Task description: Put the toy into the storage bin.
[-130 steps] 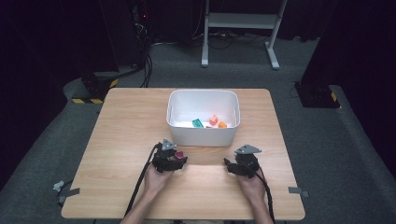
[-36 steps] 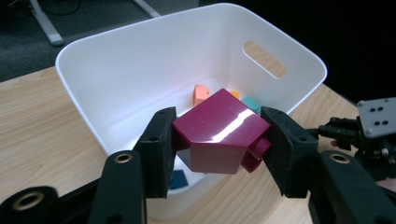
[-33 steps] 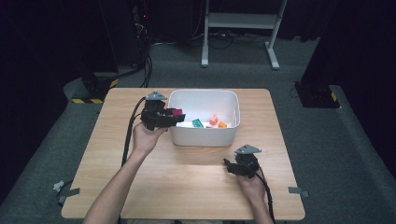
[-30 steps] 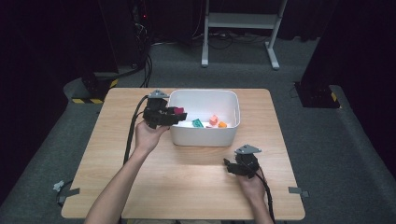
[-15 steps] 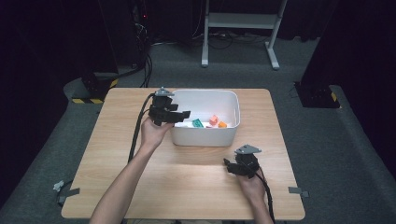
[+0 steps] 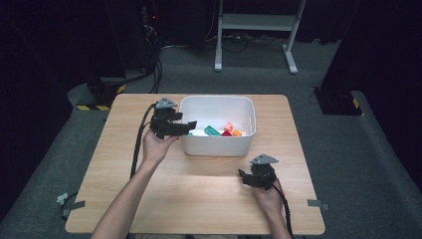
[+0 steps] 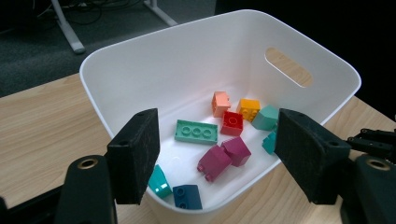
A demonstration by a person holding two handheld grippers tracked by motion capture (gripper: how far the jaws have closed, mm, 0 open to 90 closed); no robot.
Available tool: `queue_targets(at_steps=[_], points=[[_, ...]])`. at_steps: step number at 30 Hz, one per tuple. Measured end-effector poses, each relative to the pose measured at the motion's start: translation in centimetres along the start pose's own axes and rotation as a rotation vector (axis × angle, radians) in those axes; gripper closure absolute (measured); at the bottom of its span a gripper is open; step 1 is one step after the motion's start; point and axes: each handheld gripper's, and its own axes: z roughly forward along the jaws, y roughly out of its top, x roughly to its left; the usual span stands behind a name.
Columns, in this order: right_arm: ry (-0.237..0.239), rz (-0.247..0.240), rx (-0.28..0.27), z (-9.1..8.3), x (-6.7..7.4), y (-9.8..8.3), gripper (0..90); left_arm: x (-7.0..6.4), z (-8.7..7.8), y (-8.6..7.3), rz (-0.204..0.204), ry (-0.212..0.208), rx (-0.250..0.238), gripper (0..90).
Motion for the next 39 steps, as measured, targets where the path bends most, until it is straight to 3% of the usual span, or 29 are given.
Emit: queue_targets(at_steps=[18,39], points=[[0.000,0.000,0.000,0.0,0.0,0.0,34.2,0.4,-3.4,-3.3,-0.010,0.015,-0.026,28.0],[0.000,0.000,-0.001,0.0,0.0,0.0,34.2,0.4,-4.8,-7.1,-0.024,0.039,-0.010,27.8]])
